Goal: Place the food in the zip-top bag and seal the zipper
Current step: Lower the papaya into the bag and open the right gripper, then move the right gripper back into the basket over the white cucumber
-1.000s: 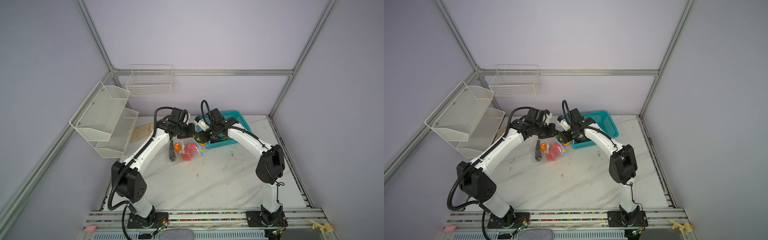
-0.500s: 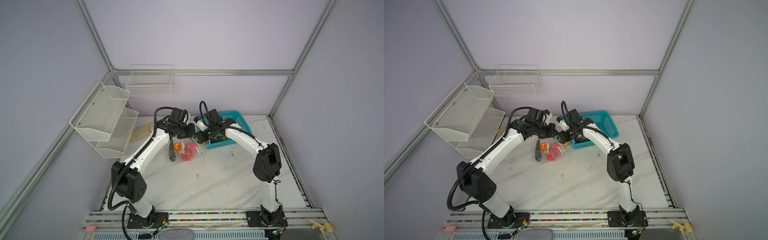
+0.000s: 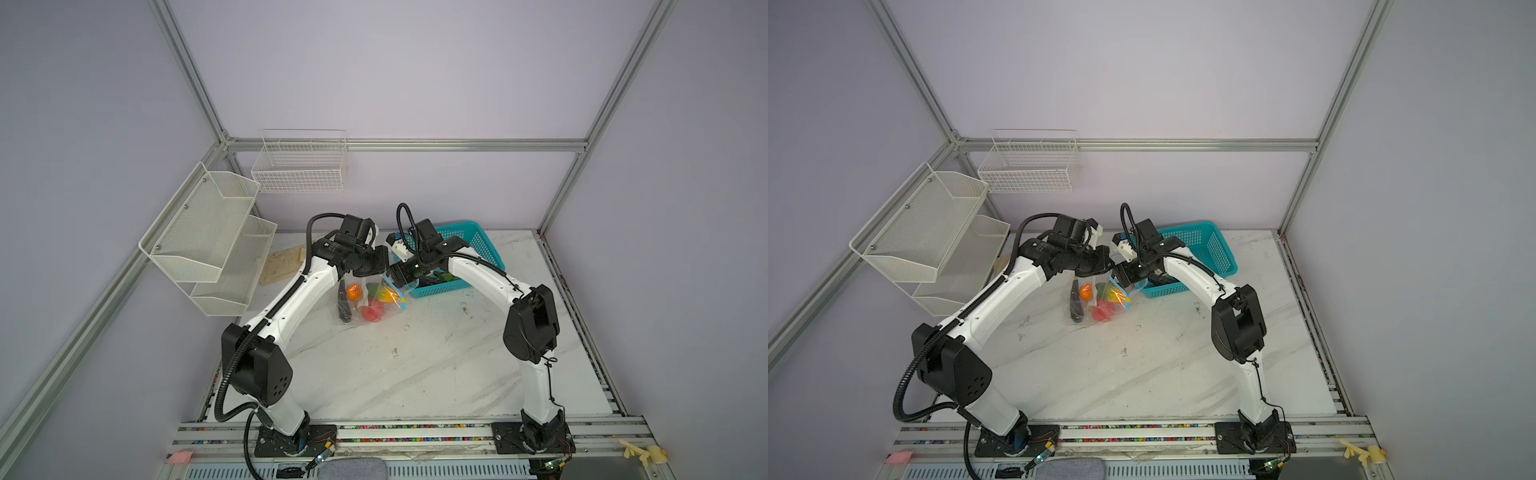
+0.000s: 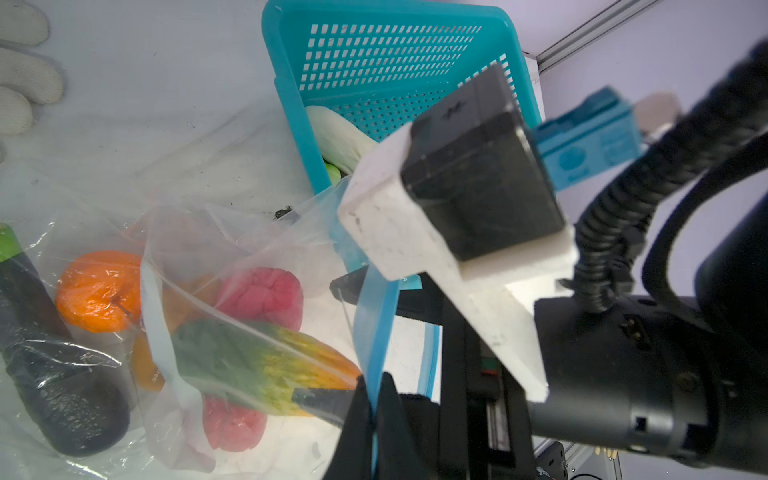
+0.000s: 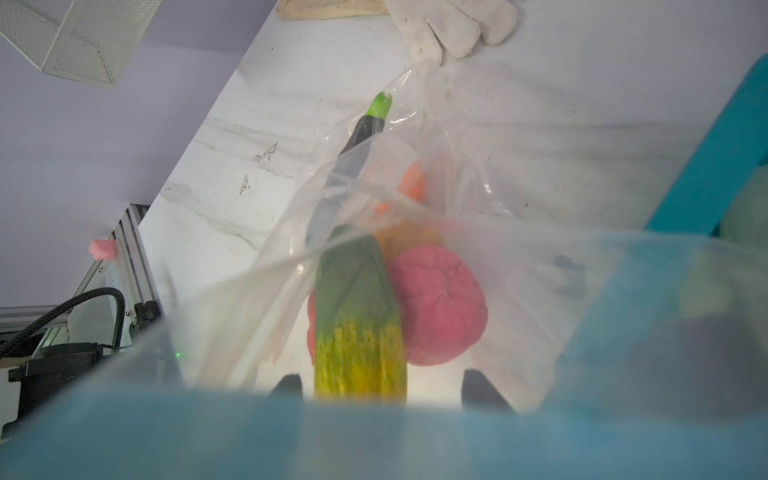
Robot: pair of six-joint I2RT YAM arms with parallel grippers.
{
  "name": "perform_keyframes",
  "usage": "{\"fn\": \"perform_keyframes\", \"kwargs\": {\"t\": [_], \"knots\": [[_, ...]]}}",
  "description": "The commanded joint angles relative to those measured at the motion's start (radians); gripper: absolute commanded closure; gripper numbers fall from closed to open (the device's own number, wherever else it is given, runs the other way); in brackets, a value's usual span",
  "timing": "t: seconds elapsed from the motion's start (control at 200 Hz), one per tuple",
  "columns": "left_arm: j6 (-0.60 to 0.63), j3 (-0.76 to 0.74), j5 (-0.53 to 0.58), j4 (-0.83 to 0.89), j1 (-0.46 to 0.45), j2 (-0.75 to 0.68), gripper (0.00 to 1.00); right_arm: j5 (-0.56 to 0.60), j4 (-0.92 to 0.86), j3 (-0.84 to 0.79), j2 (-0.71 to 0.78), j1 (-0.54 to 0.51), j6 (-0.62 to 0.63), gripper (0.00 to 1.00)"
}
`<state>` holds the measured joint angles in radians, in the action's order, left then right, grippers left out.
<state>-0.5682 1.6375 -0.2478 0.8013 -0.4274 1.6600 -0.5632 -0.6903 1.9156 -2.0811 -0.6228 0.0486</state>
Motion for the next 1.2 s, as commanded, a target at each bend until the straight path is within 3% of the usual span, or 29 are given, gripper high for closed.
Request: {"fn": "perform_keyframes", "kwargs": {"t": [0.0,0.315,0.55,0.785,1.195], "knots": [[-0.01,-0.032,-0.006,-0.035,0.002,-0.057,1.0,-0.004,0.022,0.021,0.072,-0.001,0.002,0.36],[-0.009,-0.043,-0.004,-0.04,0.006,-0.065,1.0,0.02,0.022,-0.025,0.212,0.131,0.075,0.37],[-0.009,-0.038,-0.009,-0.043,0.007,-0.06,1.0,0.124,0.079,-0.129,0.248,0.169,0.274,0.35],[-0.006,-0.033,-0.011,-0.043,0.01,-0.059,1.0,0.086,0.108,-0.139,0.158,0.242,0.329,0.36],[-0.007,-0.026,-0.017,-0.043,0.014,-0.039,1.0,0.167,0.099,-0.07,-0.041,0.251,0.336,0.33]]}}
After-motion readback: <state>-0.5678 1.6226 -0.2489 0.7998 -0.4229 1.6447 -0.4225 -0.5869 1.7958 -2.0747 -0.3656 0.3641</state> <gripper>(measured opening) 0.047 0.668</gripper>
